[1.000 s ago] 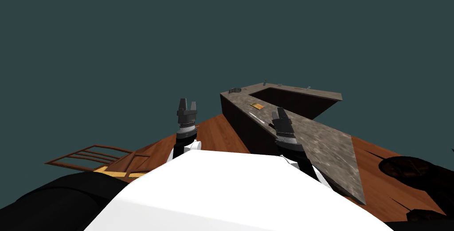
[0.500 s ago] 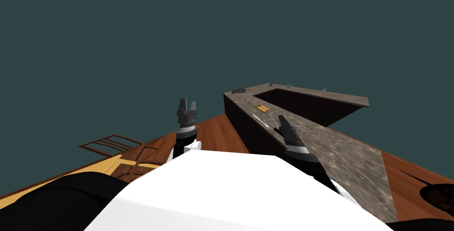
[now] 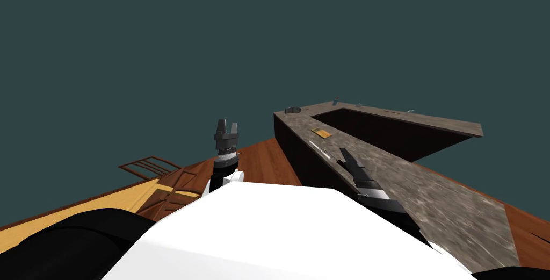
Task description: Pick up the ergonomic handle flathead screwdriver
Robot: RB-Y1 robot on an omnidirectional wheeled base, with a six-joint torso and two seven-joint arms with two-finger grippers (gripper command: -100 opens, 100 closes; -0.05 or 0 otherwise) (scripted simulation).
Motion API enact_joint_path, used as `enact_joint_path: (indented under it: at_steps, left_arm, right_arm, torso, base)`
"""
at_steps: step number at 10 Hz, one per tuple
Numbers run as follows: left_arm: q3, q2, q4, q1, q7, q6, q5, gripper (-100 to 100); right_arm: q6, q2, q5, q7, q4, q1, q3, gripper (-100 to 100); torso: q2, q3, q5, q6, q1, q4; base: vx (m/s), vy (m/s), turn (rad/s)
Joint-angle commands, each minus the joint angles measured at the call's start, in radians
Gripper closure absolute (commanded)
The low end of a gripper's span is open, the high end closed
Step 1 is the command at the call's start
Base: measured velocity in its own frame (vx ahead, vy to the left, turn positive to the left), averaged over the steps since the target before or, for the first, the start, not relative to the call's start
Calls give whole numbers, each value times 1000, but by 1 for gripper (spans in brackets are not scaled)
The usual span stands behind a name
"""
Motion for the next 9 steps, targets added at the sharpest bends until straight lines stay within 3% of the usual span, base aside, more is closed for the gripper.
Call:
enact_joint_path:
  at_steps: [1, 2, 9]
  left_arm:
    - [0, 0, 0, 0, 0, 0, 0, 0]
    - [0, 0, 0, 0, 0, 0, 0, 0]
    - [0, 0, 0, 0, 0, 0, 0, 0]
  right_arm:
    - [21, -32, 0, 24, 4, 50, -17, -100]
    - [21, -32, 0, 24, 4, 57, -17, -100]
    - [81, -146, -2, 115, 28, 242, -64, -100]
  torso:
    - [0, 0, 0, 0, 0, 0]
    - [-1, 0, 0, 0, -1, 0]
    - [-1, -1, 0, 0, 0, 0]
  base:
    - [34, -27, 198]
    - [33, -30, 94]
    - [36, -25, 157]
